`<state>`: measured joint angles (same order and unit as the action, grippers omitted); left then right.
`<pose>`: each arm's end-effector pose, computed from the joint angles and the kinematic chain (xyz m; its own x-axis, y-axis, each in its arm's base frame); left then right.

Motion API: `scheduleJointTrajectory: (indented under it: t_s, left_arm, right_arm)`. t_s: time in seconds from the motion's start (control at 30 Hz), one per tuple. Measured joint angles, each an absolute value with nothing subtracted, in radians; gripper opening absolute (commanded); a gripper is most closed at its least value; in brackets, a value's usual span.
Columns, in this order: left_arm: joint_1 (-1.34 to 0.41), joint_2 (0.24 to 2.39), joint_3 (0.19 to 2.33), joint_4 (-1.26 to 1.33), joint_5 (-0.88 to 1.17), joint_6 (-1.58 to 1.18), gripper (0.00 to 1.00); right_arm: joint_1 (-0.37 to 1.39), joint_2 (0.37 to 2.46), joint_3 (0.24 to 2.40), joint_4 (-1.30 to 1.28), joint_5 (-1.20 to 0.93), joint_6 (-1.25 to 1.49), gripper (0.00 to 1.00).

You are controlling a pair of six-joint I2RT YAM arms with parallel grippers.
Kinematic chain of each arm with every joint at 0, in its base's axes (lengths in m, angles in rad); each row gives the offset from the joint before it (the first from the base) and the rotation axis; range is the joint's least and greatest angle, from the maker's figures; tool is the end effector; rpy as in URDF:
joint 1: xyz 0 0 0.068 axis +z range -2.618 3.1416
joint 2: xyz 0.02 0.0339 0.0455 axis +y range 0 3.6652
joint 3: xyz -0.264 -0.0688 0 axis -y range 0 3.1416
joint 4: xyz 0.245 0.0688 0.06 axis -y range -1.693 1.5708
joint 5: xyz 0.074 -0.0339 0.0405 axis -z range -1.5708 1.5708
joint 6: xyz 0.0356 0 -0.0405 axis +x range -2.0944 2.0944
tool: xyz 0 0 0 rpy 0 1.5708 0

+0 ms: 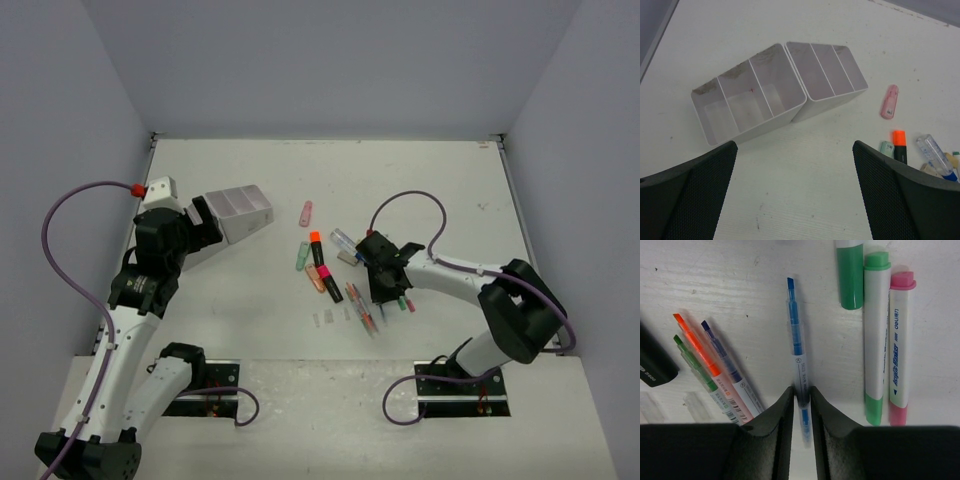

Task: Sort the stationery into containers
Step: Pick up the pen from the center of the board, then close the pen cap on the pen.

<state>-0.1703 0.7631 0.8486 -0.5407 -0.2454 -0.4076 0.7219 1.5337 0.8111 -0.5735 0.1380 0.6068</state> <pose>0.1647 -0.0196 0.3290 -0.3777 -0.3252 -0.8669 -0.2183 0.9412 -0.2580 0.2009 0.1703 0.1551 -0.9507 -0.0845 -0.2983 -0.1027 0.9936 0.0459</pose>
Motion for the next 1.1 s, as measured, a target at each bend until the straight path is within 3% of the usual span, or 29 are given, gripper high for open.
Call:
scheduleJointTrajectory:
  t_s: [0.17, 0.37, 0.67, 0.73, 0.8, 0.87, 1.1]
  left_arm:
    - [-0.170, 0.764, 0.849, -0.541, -0.221, -0.409, 1.00]
    - [-0.242, 0.785, 0.849, -0.542, -0.183, -0.467, 1.00]
    - [-0.917, 1.016, 0.865, -0.559, -0.487, -0.730, 1.00]
    - [-1.031, 1.147, 0.912, -0.591, -0.575, -0.814, 0.95]
    - [-1.104, 1.269, 0.956, -0.602, -0.621, -0.869, 0.79]
    - [-1.155, 1.363, 0.984, -0.609, -0.655, -0.915, 0.71]
    - [-1.224, 1.465, 0.987, -0.625, -0.711, -1.052, 0.68]
  right_arm:
    - [0.722, 1.534, 0.813, -0.574, 0.142, 0.628, 0.00]
    - [0.737, 1.445, 0.798, -0.622, 0.173, 0.653, 0.00]
    - [0.770, 0.921, 0.839, -0.730, 0.190, 0.655, 0.00]
    - [0.770, 0.856, 0.861, -0.759, 0.203, 0.654, 0.00]
    - [0.770, 0.831, 0.877, -0.786, 0.220, 0.652, 0.00]
    - [0.770, 0.820, 0.887, -0.810, 0.235, 0.651, 0.00]
    - [0.770, 0.813, 0.856, -0.864, 0.255, 0.651, 0.00]
